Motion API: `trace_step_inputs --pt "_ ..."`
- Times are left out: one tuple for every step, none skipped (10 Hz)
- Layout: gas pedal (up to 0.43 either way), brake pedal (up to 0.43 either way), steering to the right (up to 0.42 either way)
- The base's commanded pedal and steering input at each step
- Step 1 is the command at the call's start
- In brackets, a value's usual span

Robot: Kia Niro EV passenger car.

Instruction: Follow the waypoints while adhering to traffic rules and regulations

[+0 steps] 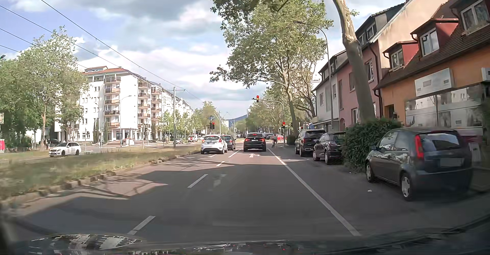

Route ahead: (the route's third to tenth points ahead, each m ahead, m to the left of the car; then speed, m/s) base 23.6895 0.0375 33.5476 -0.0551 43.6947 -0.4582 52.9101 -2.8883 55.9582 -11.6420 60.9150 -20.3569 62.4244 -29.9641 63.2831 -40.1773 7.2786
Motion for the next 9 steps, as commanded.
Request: trace_step_inputs --pt "0.000 0.000 0.000" --pt "0.000 0.000 0.000" --pt "0.000 0.012 -0.002" --pt "0.000 0.061 -0.001" --pt "0.000 0.091 -0.001" --pt "0.000 0.116 -0.001" --pt "0.000 0.134 -0.001" --pt "0.000 0.152 -0.001" --pt "0.000 0.165 0.000"
